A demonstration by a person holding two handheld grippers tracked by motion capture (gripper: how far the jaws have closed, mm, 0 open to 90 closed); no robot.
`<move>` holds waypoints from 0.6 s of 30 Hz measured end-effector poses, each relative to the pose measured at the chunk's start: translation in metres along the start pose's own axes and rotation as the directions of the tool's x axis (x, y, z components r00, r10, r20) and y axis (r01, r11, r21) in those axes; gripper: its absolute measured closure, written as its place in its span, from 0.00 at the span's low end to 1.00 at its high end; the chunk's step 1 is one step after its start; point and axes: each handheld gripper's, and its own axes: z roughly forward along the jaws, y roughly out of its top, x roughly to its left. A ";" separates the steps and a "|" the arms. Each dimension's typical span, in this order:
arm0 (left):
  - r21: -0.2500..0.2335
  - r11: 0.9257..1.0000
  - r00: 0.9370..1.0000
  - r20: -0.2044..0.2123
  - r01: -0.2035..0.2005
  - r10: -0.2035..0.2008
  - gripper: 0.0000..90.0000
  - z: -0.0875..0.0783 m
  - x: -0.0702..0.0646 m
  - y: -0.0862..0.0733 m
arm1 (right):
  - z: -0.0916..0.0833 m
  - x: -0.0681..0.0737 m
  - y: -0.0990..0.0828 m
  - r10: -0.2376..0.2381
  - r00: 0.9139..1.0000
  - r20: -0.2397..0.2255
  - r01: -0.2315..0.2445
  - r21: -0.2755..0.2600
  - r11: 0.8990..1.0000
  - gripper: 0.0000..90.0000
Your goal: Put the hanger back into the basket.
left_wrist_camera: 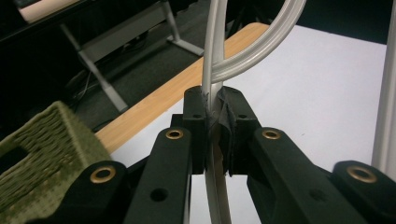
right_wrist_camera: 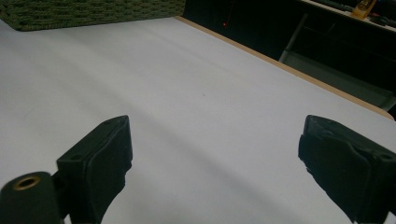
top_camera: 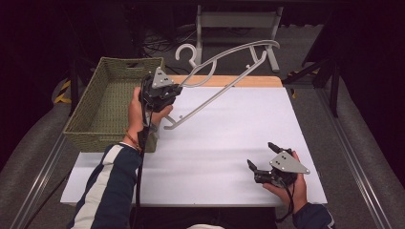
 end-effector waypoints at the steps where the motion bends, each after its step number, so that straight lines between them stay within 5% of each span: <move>1: 0.005 1.000 1.000 -0.002 0.000 0.000 0.91 -0.001 0.003 -0.001 | 0.000 0.000 0.000 0.000 1.000 -0.002 0.000 0.001 1.000 0.11; 9: 0.046 0.998 0.996 -0.077 0.052 -0.048 0.91 -0.013 0.033 -0.015 | 0.001 0.002 0.000 0.002 1.000 -0.012 -0.002 0.005 1.000 0.11; 18: 0.087 0.994 0.988 -0.148 0.068 -0.055 0.91 -0.025 0.067 -0.027 | 0.003 0.004 -0.001 0.008 0.999 -0.031 -0.007 0.018 1.000 0.11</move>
